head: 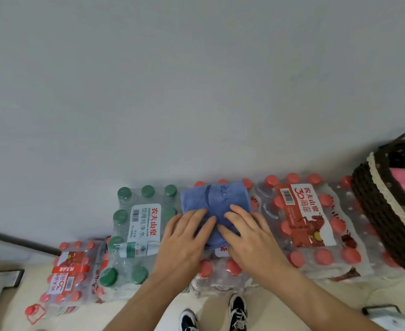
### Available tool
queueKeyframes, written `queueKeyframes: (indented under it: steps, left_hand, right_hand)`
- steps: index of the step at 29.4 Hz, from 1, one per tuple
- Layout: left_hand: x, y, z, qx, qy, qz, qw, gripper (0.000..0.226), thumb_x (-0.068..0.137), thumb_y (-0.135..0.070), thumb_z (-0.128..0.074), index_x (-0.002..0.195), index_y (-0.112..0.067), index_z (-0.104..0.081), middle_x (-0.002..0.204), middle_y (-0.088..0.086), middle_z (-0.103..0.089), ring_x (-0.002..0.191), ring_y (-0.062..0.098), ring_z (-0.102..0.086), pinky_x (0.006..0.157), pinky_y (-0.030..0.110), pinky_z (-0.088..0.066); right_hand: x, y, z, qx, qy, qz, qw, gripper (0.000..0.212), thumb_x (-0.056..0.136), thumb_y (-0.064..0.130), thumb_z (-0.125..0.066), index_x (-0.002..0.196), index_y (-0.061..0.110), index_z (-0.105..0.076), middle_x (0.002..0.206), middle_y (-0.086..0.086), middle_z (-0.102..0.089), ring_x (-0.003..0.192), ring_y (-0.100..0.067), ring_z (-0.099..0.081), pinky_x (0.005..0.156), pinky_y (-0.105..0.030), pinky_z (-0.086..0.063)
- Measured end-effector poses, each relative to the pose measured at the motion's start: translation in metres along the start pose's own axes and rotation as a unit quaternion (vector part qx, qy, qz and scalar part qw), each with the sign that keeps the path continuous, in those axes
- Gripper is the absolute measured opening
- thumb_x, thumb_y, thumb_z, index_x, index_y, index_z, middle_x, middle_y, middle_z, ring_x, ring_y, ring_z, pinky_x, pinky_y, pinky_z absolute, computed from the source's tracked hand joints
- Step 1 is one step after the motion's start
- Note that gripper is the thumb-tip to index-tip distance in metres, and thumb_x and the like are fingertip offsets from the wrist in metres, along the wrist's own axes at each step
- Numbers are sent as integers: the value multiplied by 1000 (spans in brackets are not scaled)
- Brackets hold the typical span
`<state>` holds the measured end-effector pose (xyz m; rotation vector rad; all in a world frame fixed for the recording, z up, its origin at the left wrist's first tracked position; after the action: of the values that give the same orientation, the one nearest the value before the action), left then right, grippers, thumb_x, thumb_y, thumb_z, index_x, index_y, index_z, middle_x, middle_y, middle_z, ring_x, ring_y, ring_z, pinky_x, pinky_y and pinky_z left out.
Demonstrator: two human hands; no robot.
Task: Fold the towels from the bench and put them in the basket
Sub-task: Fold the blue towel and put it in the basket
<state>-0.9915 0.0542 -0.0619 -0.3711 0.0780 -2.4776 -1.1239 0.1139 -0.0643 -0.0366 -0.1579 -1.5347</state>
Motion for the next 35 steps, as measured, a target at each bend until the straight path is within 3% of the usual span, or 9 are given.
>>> queueKeyframes:
  steps: [6, 11, 16, 21, 26, 29, 31, 33, 35]
  left_hand:
    - [-1, -6, -23, -22, 101, -49, 993, 65, 60, -23, -76, 123, -11, -64, 131, 8, -60, 122, 24, -56, 101, 41, -47]
    - [-17, 1, -24, -45, 124, -73, 989, 62, 71, -32, -66, 130, -14, -59, 138, 4, -55, 129, 23, -50, 100, 41, -48]
    - [-24, -3, -19, 3, 89, -92, 992, 54, 79, -31, -64, 130, -16, -59, 138, 4, -54, 129, 23, -50, 104, 41, -43]
    - [-23, -3, -17, -17, 93, -64, 994, 57, 77, -32, -66, 131, -18, -56, 138, 6, -53, 125, 26, -50, 102, 38, -47]
    - [-18, 0, -11, -63, 105, -49, 991, 65, 69, -39, -73, 128, -17, -57, 131, 4, -53, 120, 23, -48, 100, 31, -47]
    - [-8, 2, 0, -88, 90, -48, 991, 50, 75, -37, -55, 121, -18, -63, 124, -1, -61, 114, 16, -53, 102, 22, -39]
    - [-2, 7, 6, -136, 94, -37, 986, 43, 76, -33, -52, 115, -20, -66, 118, -6, -66, 107, 12, -59, 99, 19, -39]
    - [2, 14, 12, -199, 119, 9, 973, 36, 77, -30, -51, 110, -28, -66, 110, -13, -68, 100, 7, -60, 90, 22, -46]
    - [6, 23, 15, -245, 160, 70, 954, 30, 78, -26, -53, 104, -34, -64, 94, -16, -68, 86, 1, -58, 76, 20, -47]
  right_hand:
    - [10, 5, 23, 110, 70, 26, 991, 33, 78, 44, -47, 84, 22, -71, 127, 4, -63, 133, -17, -45, 111, -40, -32]
    - [20, -9, 6, 56, 94, 13, 994, 58, 97, 52, -27, 141, 19, -46, 153, 0, -36, 144, -17, -26, 114, -47, -28]
    - [13, -22, -25, 56, 160, 4, 985, 76, 91, 66, 7, 154, 27, -10, 161, 10, 2, 147, -7, 9, 116, -53, -3]
    - [17, -15, -6, -7, 95, 15, 995, 65, 98, 55, -23, 147, 15, -36, 156, -2, -30, 145, -17, -22, 110, -56, -19]
    - [-15, -2, -3, 23, 36, 130, 991, 72, 91, 63, -37, 142, 13, -45, 151, -5, -38, 141, -18, -34, 111, -39, -22]
    - [-20, -8, -9, 4, 42, 149, 988, 72, 85, 61, -49, 140, 15, -47, 148, -3, -44, 137, -17, -40, 114, -38, -29]
    - [-16, -9, -5, 5, 11, 159, 987, 64, 78, 46, -66, 133, 15, -53, 138, -4, -55, 126, -19, -54, 105, -36, -43]
    - [-14, -9, 5, 43, -16, 144, 989, 57, 72, 28, -74, 123, 15, -53, 126, -7, -61, 99, -23, -67, 78, -34, -57]
    - [-13, -11, 13, 85, -16, 116, 989, 45, 73, 24, -65, 115, 18, -49, 112, -4, -58, 66, -19, -62, 46, -29, -49]
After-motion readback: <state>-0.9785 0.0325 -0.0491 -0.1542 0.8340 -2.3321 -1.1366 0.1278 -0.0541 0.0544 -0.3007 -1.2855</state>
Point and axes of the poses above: each hand's wrist, its own x-axis towards the middle knuckle, its own z-axis out of the back of the hand, y = z × x, the point moved 5 cm from there along x, towards the middle knuckle
